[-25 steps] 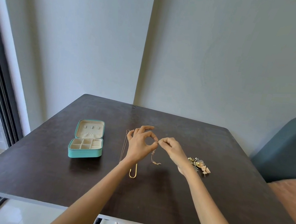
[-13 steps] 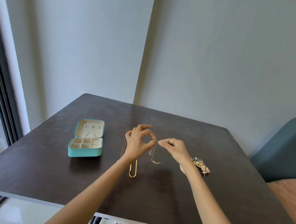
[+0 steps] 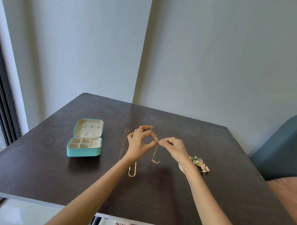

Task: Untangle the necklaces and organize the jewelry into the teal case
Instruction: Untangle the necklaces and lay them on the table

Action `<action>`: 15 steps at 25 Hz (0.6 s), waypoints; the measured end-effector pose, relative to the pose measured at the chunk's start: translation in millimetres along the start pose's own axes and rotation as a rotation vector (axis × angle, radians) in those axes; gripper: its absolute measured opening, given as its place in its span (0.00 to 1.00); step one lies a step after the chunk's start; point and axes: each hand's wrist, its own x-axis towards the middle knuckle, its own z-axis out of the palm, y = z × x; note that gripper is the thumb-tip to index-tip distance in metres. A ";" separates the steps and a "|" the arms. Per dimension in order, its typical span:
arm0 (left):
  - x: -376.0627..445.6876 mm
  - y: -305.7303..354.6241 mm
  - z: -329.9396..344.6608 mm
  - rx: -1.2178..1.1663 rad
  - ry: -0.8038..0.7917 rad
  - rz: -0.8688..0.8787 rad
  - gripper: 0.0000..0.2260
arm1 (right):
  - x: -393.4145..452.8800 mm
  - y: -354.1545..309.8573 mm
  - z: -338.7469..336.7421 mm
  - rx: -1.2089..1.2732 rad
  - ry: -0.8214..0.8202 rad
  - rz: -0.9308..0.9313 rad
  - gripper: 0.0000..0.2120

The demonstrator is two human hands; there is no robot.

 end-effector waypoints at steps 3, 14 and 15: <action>-1.3 -1.9 1.0 0.047 -0.028 0.008 0.01 | 2.6 1.3 1.5 -0.093 0.048 -0.044 0.09; -4.4 -11.8 -10.3 0.191 -0.090 0.088 0.06 | 5.4 20.2 -18.2 -0.009 0.168 0.053 0.12; -4.6 -10.7 -10.5 0.203 -0.104 0.106 0.06 | 5.6 20.2 -17.4 0.024 0.182 0.062 0.12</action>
